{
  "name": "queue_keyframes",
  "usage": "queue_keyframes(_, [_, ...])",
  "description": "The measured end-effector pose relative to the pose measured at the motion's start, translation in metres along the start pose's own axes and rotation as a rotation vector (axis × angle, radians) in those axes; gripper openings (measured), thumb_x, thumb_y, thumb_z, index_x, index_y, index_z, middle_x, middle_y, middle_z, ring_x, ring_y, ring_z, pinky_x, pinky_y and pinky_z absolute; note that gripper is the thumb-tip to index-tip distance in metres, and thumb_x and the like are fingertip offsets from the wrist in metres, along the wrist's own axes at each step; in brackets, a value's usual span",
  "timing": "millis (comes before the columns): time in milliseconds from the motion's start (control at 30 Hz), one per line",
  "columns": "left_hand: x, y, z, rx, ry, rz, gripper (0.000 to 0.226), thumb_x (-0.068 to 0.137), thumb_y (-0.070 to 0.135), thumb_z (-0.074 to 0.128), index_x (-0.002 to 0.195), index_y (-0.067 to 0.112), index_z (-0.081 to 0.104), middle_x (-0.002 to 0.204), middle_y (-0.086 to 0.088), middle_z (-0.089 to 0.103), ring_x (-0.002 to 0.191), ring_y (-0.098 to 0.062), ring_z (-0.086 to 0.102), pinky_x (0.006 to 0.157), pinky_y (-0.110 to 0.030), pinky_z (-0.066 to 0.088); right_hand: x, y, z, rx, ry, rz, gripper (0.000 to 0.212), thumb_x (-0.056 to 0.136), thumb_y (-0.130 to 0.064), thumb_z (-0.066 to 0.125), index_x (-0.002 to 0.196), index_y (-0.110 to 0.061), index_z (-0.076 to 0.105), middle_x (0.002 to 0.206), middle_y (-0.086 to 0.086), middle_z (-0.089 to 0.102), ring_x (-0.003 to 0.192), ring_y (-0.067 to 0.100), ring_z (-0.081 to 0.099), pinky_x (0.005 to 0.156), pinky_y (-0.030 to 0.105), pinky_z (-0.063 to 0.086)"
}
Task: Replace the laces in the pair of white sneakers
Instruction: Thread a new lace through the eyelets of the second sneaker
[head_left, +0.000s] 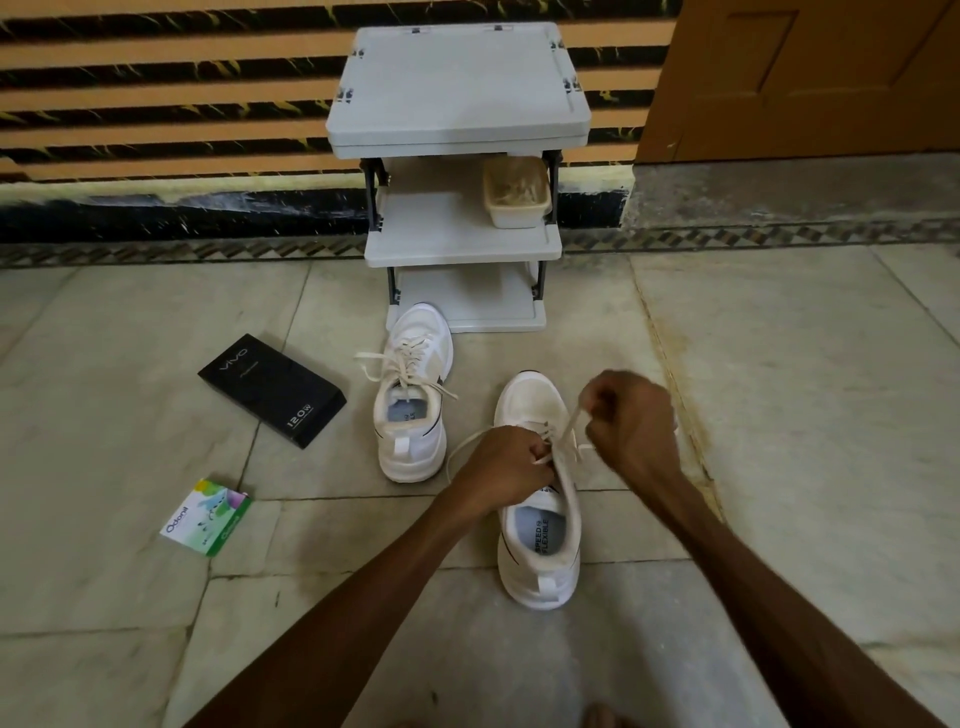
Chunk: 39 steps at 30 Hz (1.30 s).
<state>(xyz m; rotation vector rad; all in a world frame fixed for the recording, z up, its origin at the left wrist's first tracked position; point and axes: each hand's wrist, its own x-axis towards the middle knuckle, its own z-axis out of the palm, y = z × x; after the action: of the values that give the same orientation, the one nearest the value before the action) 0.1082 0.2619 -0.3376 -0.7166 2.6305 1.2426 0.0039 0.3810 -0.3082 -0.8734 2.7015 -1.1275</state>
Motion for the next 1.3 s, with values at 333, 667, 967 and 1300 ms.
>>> queue_keyframes(333, [0.004,-0.007,0.005,0.026,0.062,0.055,0.036,0.075,0.016,0.074,0.053,0.021,0.045,0.056,0.006,0.044,0.054,-0.008,0.044,0.05,-0.02,0.03,0.036,-0.027,-0.037,0.442,-0.373,0.274,0.02,0.093,-0.005,0.045,0.084,-0.015,0.059,0.076,0.005,0.063,0.057,0.014,0.053,0.047,0.021,0.042])
queue_keyframes(667, [0.012,-0.024,0.01,0.37,0.223,0.078,0.061,0.07,0.061,0.064,0.125,0.039,0.051,0.137,0.016,0.04,0.126,-0.016,0.033,0.082,-0.032,0.013,0.007,-0.002,-0.003,0.177,-0.469,0.165,0.029,0.09,-0.013,0.053,0.066,-0.021,0.067,0.074,0.0,0.067,0.073,0.016,0.06,0.061,0.024,0.043])
queue_keyframes(967, [0.012,-0.028,0.009,0.31,0.165,0.097,0.071,0.071,0.062,0.067,0.133,0.034,0.049,0.141,0.01,0.04,0.128,-0.02,0.04,0.104,-0.04,0.035,0.044,-0.094,-0.092,1.881,-0.309,0.403,0.006,0.088,-0.004,0.053,0.087,-0.005,0.059,0.07,0.005,0.06,0.066,0.011,0.05,0.073,0.035,0.059])
queue_keyframes(1300, [0.012,-0.031,0.011,0.228,0.151,0.139,0.07,0.073,0.05,0.074,0.133,0.022,0.051,0.139,0.005,0.04,0.126,-0.021,0.039,0.098,-0.023,0.027,0.038,-0.107,-0.092,1.932,-0.38,0.479,0.011,0.095,-0.002,0.047,0.098,-0.008,0.056,0.076,0.003,0.057,0.066,0.009,0.047,0.057,0.023,0.053])
